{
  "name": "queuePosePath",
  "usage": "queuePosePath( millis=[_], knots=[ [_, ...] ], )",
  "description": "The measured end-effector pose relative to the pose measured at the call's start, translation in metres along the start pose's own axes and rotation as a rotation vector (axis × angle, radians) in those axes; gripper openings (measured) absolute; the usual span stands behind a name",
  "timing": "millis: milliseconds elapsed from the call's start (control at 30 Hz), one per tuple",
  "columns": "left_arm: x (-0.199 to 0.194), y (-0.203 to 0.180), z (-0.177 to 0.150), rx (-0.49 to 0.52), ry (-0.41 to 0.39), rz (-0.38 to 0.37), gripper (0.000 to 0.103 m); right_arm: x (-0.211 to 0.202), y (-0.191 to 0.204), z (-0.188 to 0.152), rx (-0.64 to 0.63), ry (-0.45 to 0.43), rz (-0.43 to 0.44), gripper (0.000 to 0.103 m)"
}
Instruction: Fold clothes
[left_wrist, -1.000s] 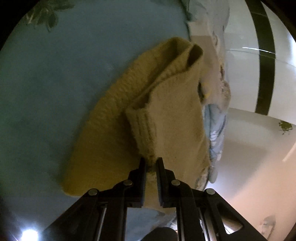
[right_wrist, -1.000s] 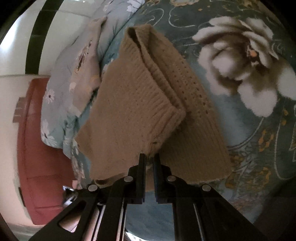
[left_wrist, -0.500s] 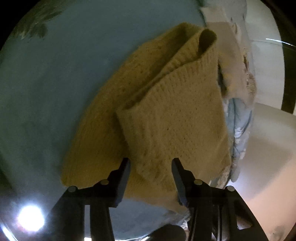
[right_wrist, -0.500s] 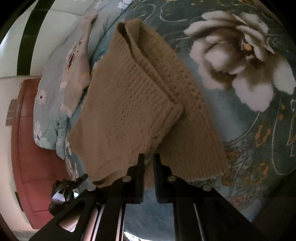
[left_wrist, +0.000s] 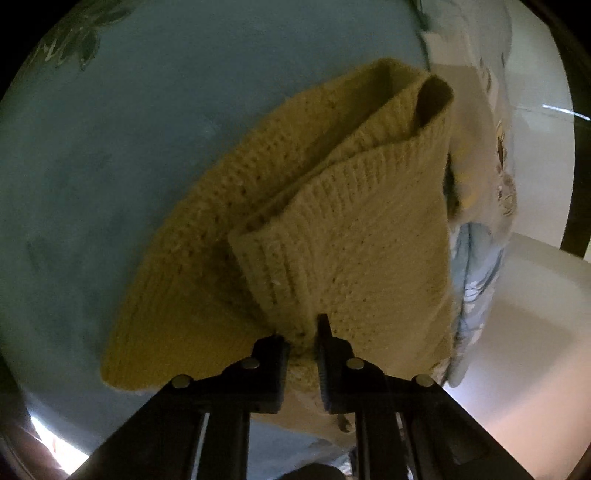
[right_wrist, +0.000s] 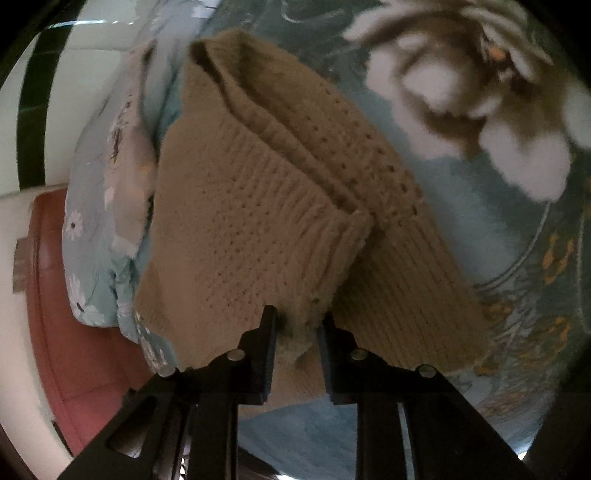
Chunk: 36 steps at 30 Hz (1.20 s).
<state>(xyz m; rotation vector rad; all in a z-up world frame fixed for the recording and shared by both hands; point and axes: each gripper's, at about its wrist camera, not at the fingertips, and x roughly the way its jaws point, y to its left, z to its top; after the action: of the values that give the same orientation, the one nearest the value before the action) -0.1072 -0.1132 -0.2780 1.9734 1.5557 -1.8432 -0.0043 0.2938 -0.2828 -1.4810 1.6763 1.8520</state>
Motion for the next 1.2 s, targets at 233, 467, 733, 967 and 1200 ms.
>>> queuePosePath(
  millis=[233, 467, 733, 967, 1200],
  knots=[
    [-0.042, -0.011, -0.025, 0.123, -0.038, -0.138, 0.011, -0.038, 0.031, -0.011, -0.182, -0.068, 0.035, 0.009],
    [-0.030, 0.049, -0.037, 0.129, -0.036, -0.003, 0.011, -0.022, -0.009, -0.027, -0.146, -0.010, -0.063, 0.009],
    [-0.037, 0.072, -0.049, 0.133, -0.026, 0.029, 0.013, -0.017, -0.015, -0.031, -0.163, 0.006, -0.095, 0.010],
    [-0.066, 0.069, -0.057, 0.231, -0.006, 0.054, 0.018, -0.057, -0.013, -0.030, -0.250, -0.021, -0.040, 0.020],
    [-0.053, 0.032, -0.083, 0.406, -0.009, 0.106, 0.036, -0.069, -0.019, -0.005, -0.327, -0.141, -0.155, 0.058]
  ],
)
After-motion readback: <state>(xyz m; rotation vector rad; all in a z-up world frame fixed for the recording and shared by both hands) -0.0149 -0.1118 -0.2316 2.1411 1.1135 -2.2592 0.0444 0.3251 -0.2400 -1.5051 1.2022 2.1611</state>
